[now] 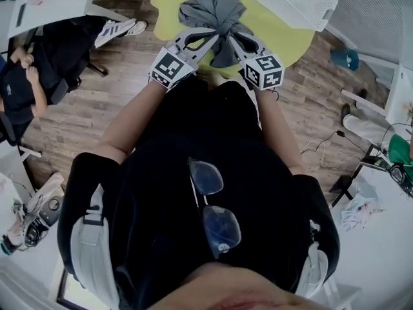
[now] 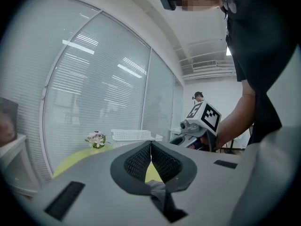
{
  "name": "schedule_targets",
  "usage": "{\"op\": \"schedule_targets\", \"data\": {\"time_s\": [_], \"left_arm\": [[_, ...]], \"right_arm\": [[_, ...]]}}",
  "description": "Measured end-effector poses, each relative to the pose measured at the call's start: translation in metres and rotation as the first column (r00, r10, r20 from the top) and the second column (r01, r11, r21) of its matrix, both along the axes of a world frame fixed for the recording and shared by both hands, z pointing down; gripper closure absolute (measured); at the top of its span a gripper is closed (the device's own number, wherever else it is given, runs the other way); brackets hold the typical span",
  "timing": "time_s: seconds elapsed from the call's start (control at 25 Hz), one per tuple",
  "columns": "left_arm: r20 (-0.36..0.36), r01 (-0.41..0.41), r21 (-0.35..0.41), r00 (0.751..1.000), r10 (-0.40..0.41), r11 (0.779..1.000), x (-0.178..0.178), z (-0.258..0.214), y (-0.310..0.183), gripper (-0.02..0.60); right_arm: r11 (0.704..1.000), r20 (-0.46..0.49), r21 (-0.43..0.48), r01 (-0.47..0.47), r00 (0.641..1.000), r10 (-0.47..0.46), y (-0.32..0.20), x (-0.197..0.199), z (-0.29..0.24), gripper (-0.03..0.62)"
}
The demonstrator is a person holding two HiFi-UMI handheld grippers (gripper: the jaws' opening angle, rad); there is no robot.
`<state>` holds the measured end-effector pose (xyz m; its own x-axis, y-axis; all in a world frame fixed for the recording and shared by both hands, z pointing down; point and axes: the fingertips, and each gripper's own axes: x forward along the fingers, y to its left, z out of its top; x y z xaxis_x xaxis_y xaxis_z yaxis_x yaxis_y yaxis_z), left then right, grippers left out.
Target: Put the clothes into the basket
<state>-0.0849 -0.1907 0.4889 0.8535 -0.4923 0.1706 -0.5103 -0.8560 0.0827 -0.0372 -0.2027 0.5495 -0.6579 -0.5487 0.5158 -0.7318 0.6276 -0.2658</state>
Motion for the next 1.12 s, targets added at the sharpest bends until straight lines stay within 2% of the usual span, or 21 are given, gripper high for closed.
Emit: {"op": "schedule_targets", "data": {"time_s": [0.2,0.28,0.36,0.56,0.76,1.0,1.12], "left_arm": [[0.024,0.018,-0.025,1.0,-0.018,1.0,-0.002,0.026,-0.021,0.571],[0.029,0.037,-0.035,0.999,-0.036,0.999,-0.003,0.037,-0.029,0.571],[0.035,0.058,-0.042,0.998,-0.056,0.997,-0.003,0.049,-0.035,0.571],[0.042,0.114,-0.074,0.993,-0.111,0.991,-0.002,0.072,-0.05,0.571],[0.049,0.154,-0.107,0.988,-0.149,0.982,0.002,0.09,-0.058,0.571],[0.066,0.21,-0.132,0.977,-0.203,0.969,0.001,0.109,-0.07,0.571],[0.066,0.244,-0.142,0.969,-0.237,0.959,-0.008,0.111,-0.076,0.571]], "right_arm": [[0.993,-0.072,-0.11,-0.035,0.997,0.027,-0.027,0.005,0.049,0.461],[0.986,-0.101,-0.161,-0.037,0.995,0.021,-0.033,0.005,0.073,0.402],[0.975,-0.125,-0.217,-0.036,0.992,0.009,-0.037,0.003,0.096,0.311],[0.956,-0.217,-0.291,-0.037,0.976,-0.029,-0.049,0.0,0.144,0.188],[0.927,-0.293,-0.373,-0.033,0.953,-0.083,-0.053,-0.006,0.188,0.14],[0.905,-0.373,-0.422,-0.05,0.92,-0.122,-0.058,-0.012,0.224,0.129],[0.888,-0.424,-0.458,-0.051,0.89,-0.167,-0.057,-0.015,0.241,0.129]]}}
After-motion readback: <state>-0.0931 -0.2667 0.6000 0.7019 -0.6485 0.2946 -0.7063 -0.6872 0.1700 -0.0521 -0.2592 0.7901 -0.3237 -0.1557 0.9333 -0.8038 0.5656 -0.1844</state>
